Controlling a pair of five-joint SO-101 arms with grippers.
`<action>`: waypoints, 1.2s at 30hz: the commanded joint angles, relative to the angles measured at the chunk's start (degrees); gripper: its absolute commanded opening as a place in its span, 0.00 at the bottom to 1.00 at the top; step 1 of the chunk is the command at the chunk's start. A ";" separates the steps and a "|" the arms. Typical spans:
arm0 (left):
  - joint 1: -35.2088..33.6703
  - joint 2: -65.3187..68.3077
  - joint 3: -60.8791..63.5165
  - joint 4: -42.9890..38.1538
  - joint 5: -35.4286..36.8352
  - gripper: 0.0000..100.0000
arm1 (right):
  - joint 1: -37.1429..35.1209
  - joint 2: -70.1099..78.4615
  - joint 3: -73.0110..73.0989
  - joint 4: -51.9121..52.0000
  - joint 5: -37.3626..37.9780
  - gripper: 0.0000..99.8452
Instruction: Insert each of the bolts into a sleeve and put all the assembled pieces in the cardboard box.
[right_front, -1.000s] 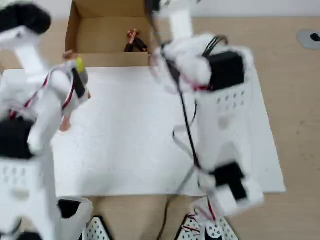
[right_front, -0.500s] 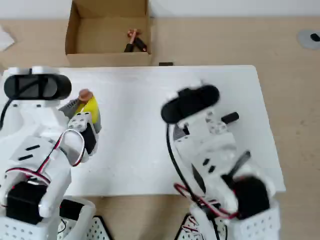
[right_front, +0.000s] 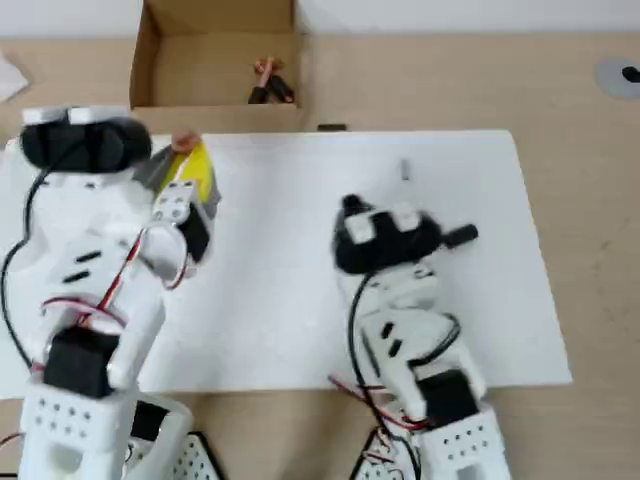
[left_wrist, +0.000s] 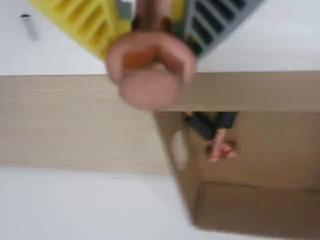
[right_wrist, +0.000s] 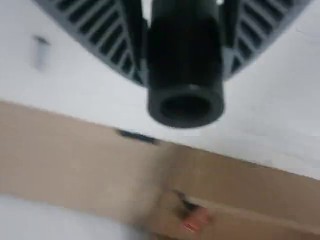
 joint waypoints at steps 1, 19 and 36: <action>4.40 2.42 -0.18 -5.19 -0.26 0.01 | -6.99 -4.97 5.67 -6.07 -0.35 0.01; 10.99 -4.35 4.40 0.26 4.22 0.01 | -12.26 -13.23 7.96 -4.92 -0.62 0.01; 15.21 -5.85 7.21 -3.34 5.36 0.01 | -12.44 -13.41 7.96 -2.46 -0.18 0.01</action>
